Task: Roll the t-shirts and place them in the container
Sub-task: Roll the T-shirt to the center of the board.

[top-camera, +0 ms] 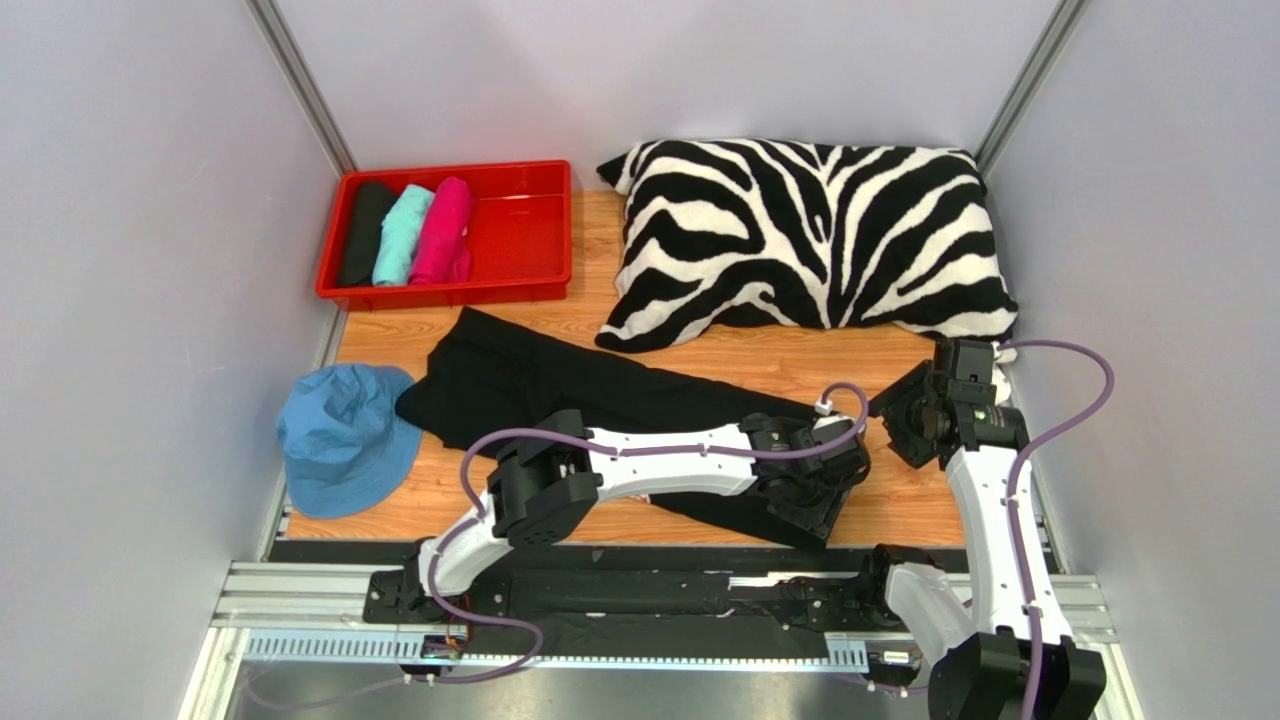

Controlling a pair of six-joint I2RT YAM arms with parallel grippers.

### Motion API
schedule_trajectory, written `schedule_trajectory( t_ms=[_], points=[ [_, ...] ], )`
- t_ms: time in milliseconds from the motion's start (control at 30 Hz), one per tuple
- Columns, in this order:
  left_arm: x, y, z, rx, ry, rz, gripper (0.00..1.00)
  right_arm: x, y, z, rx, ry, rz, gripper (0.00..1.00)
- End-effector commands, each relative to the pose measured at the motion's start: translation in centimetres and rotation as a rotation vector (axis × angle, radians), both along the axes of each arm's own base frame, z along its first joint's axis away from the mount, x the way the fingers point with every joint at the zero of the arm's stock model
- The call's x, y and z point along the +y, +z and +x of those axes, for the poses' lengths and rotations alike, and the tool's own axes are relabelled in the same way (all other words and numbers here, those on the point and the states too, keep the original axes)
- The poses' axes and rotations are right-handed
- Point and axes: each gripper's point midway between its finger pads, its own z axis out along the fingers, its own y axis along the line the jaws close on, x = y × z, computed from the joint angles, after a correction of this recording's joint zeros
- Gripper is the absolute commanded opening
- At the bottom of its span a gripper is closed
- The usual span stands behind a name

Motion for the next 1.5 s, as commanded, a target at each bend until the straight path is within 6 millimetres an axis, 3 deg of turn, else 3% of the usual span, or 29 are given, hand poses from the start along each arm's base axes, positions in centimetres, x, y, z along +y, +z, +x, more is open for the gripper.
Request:
schedule_trajectory(
  t_ms=[0,433,600,700,900,933,1000,1067,1100,1133,1267,1467],
  points=[
    [-0.7,-0.5,-0.7,-0.027,-0.049,0.026,0.51,0.0,-0.7,-0.9,0.021,-0.026,0.015,0.60],
    [-0.6,-3.7,-0.6,-0.039,-0.035,0.101,0.50,-0.5,-1.2,-1.2,0.033,-0.014,-0.027,0.60],
    [-0.7,-4.0,-0.3,-0.046,-0.016,0.096,0.41,-0.5,-1.8,-1.1,0.036,0.000,-0.034,0.60],
    [-1.0,-3.5,-0.4,-0.043,-0.020,0.078,0.21,-0.6,-2.4,-1.1,0.051,0.003,-0.032,0.60],
    [-0.8,-1.8,-0.2,-0.022,-0.002,0.021,0.00,-0.6,-3.3,-0.5,0.061,0.020,-0.035,0.57],
    [-1.2,-0.6,0.3,-0.027,0.011,-0.020,0.00,-0.5,-3.4,-0.5,0.065,0.029,-0.035,0.56],
    [-0.4,-0.9,0.0,0.017,0.017,-0.030,0.00,-0.4,-3.6,0.0,0.059,0.047,-0.031,0.54],
    [-0.5,0.7,0.6,0.026,0.036,-0.091,0.00,-0.3,-3.8,0.6,0.045,0.062,-0.031,0.52],
    [0.2,0.0,0.5,0.043,0.038,-0.082,0.00,0.2,-3.8,0.9,0.032,0.087,-0.011,0.50],
    [0.0,0.7,0.9,0.043,0.043,-0.112,0.00,0.3,-4.0,1.1,0.034,0.094,-0.007,0.48],
    [0.3,0.4,0.5,0.079,0.019,-0.113,0.00,1.1,-3.7,3.0,-0.009,0.132,-0.008,0.48],
    [-0.1,0.6,-0.1,0.114,-0.001,-0.139,0.00,1.6,-5.4,4.3,0.023,0.159,-0.026,0.48]
  ],
)
